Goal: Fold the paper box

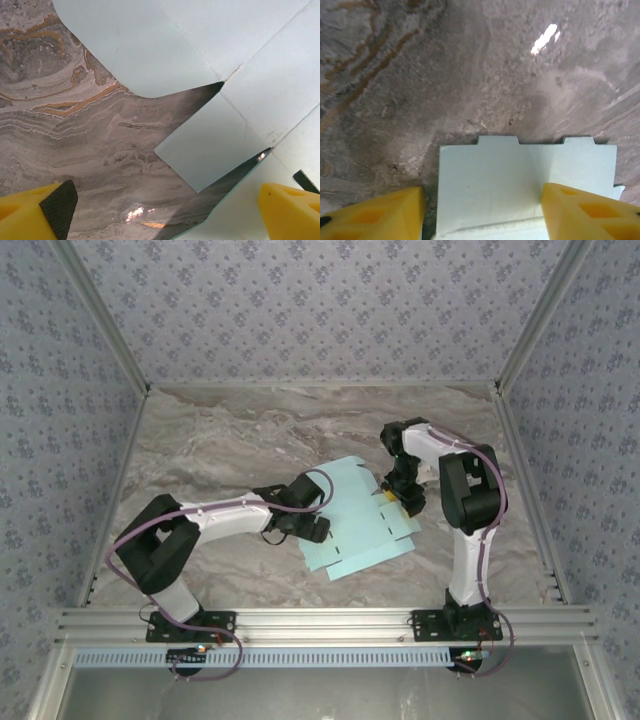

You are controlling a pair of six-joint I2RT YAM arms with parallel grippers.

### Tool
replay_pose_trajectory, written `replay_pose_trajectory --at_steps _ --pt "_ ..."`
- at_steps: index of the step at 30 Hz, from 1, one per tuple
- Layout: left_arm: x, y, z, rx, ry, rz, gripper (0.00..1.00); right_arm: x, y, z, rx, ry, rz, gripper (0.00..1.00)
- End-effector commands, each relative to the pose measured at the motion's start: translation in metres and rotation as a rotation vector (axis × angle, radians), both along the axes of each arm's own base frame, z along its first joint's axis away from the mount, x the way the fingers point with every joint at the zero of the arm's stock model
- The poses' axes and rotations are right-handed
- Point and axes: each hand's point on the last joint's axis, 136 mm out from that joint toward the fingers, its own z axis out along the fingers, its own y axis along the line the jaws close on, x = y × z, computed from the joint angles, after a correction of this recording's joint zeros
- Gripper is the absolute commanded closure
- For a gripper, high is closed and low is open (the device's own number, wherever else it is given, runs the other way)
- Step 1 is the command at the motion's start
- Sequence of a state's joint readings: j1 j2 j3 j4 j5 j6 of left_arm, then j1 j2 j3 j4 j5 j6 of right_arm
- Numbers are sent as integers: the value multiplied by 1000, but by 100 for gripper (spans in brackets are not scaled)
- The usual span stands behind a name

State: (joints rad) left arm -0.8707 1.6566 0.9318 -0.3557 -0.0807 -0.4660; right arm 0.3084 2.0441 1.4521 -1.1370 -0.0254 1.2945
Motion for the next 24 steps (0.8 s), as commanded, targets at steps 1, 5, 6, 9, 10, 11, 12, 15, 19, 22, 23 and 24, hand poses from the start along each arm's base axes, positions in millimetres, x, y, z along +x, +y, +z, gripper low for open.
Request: replay_pose_trajectory --at_steps 1,5,6,9,10,11,12,15,19,22,23,24 --pt "-2 -2 5 -26 4 7 5 -12 0 -2 -21 69 -8 42" --pt "-1 -1 8 -27 -3 10 5 -15 -1 -2 -27 81 -2 57" --pt "-1 -1 9 -27 -5 10 5 -14 -1 -2 -26 80 -1 59" --pt "-1 0 17 -30 -15 8 5 -14 0 -1 -16 82 2 68" --pt "-1 1 22 -37 -22 8 5 -14 1 -1 -10 81 7 68" --pt "-1 0 28 -50 -31 7 5 -13 2 0 -6 81 9 71" --pt "-1 0 37 -67 -46 4 4 -13 2 1 -4 81 9 76" --pt "0 1 64 -119 -100 4 3 -13 5 2 24 84 15 88" --pt "0 7 93 -186 -161 6 1 -11 10 4 61 78 28 96" --pt "1 15 98 -235 -159 22 1 -10 15 8 92 66 37 96" --pt "0 19 95 -247 -150 34 1 -10 15 10 100 61 39 96" --pt "1 23 94 -269 -138 51 1 -9 16 12 110 55 39 96"
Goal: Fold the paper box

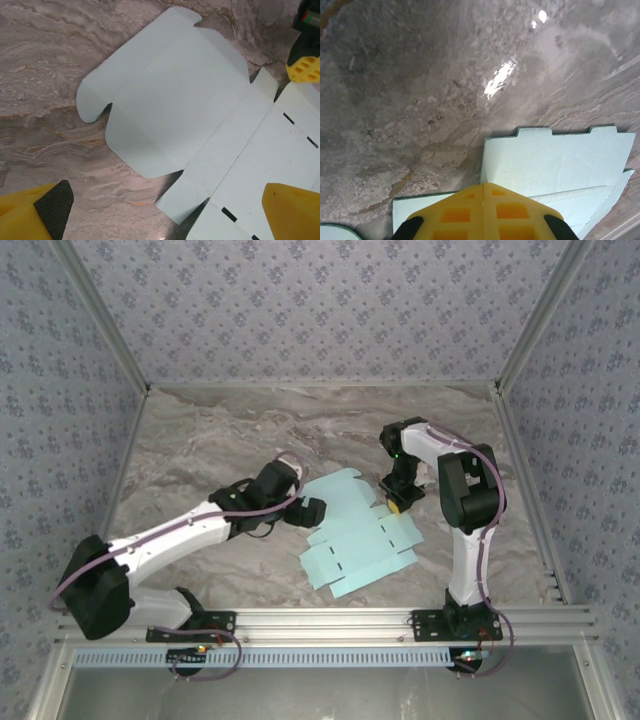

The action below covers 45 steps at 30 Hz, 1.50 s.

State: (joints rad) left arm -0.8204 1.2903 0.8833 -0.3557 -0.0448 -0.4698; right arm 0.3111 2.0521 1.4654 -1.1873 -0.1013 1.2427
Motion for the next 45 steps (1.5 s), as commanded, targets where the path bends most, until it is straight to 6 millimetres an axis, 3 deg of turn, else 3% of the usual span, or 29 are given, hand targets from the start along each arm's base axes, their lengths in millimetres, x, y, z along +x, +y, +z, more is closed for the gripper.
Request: replay_pose_trajectory --at_steps 1,7,12,17,21,27,31,34,39,42,45 --pt "-5 13 -15 -38 70 15 1 4 6 11 50 -19 9 96" --pt "-34 -4 -37 -175 234 -77 1 14 -2 34 72 -110 52 86" --pt "-53 -8 -59 -215 341 -96 3 18 -2 51 131 -189 212 74" --pt "-65 -20 -71 -201 373 -181 6 3 -10 67 137 -292 365 53" --pt "-61 -31 -79 -190 377 -228 9 -18 6 64 296 -362 463 38" --pt "-64 -45 -75 -212 401 -326 16 -35 29 51 505 -464 476 38" --pt "-76 -55 -80 -248 485 -382 35 -31 37 53 579 -511 463 38" --pt "-79 -57 -91 -229 540 -391 44 -25 37 58 599 -541 455 38" --pt "-77 -58 -105 -209 576 -372 44 -19 30 60 590 -561 439 38" --pt "-78 -60 -109 -217 599 -378 45 -29 23 48 566 -519 415 37" --pt "-81 -63 -112 -235 625 -384 52 -36 19 33 564 -492 389 38"
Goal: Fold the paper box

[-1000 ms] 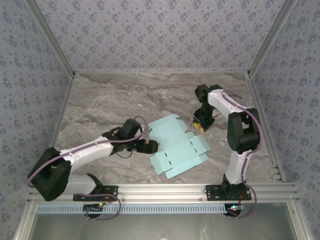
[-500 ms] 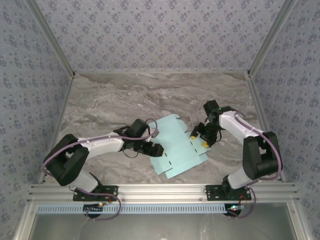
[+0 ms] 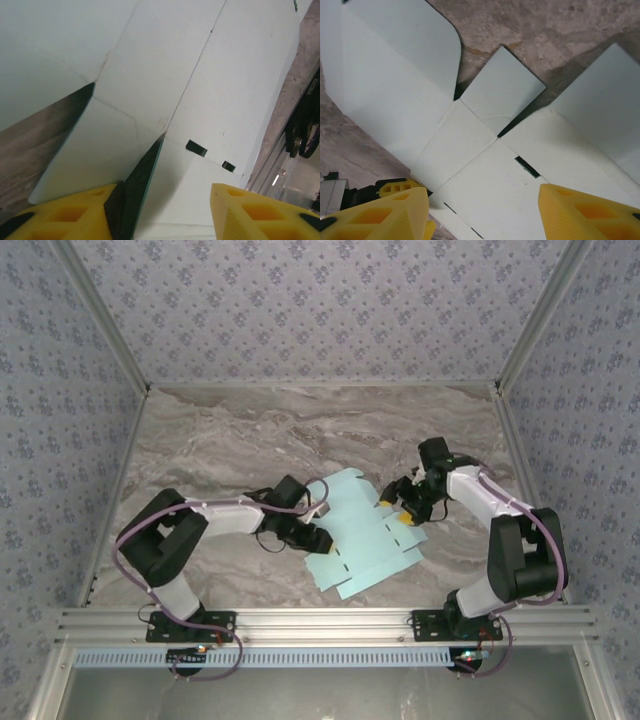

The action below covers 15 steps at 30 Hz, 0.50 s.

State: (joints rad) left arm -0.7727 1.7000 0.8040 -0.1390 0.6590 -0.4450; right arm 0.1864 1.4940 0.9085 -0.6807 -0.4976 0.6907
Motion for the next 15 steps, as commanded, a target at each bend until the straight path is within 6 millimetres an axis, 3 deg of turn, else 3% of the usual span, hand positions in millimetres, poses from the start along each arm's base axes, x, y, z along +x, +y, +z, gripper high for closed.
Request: replay_pose_trajectory --at_steps 1,7,15 --pt "-7 -6 -3 -28 53 -25 53 -14 -5 -17 0 47 -13 38" --pt "-11 -11 -6 -59 121 -27 68 -15 -8 -44 -21 61 -12 38" --pt "-11 -19 -6 -126 184 -10 78 -10 -10 -61 -22 71 -25 38"
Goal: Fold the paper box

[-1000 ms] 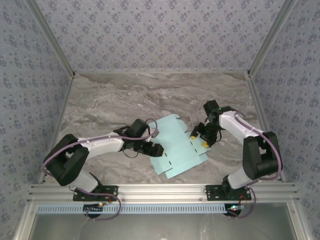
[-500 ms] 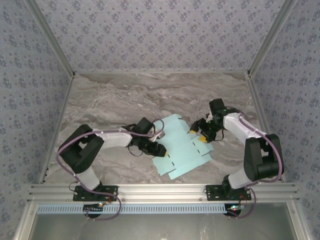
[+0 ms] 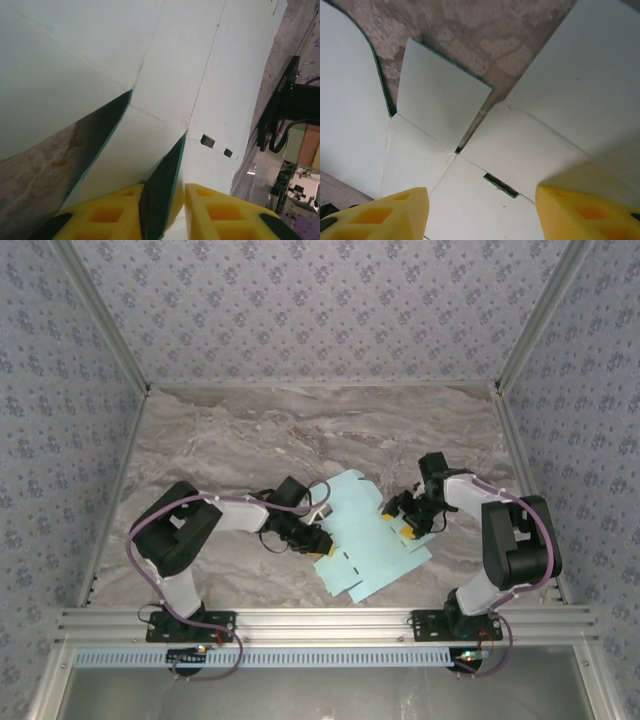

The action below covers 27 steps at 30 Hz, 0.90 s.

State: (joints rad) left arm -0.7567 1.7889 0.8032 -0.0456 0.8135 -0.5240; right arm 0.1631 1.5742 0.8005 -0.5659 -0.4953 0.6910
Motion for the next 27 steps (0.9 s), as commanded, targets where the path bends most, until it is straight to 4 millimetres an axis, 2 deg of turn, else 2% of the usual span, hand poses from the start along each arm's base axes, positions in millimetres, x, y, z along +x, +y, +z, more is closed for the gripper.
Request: replay_pose_trajectory --at_steps 1,5,7,11,14,17,19,22,24,27 --pt "-4 -9 0 -52 43 -11 78 3 0 -15 0 -5 -2 38" --pt "-3 -11 3 -75 57 -9 84 8 1 -10 15 -26 -10 38" --pt "-2 -12 9 -96 62 -8 98 10 1 -4 28 -41 -13 38" --pt "4 -12 22 -138 59 12 100 17 0 12 56 -88 -13 37" --pt "13 -8 35 -151 31 44 100 22 -2 33 70 -138 -3 33" --pt "24 -4 51 -162 -4 84 100 30 -9 62 66 -229 -13 24" --pt "35 -1 67 -170 -44 124 100 37 -17 86 7 -347 26 20" --pt "50 4 95 -170 -95 186 100 33 -36 106 -111 -391 29 18" --pt "60 9 111 -142 -114 233 100 35 -34 124 -114 -499 82 17" --pt "72 17 133 -117 -116 303 100 36 -27 151 -144 -734 168 9"
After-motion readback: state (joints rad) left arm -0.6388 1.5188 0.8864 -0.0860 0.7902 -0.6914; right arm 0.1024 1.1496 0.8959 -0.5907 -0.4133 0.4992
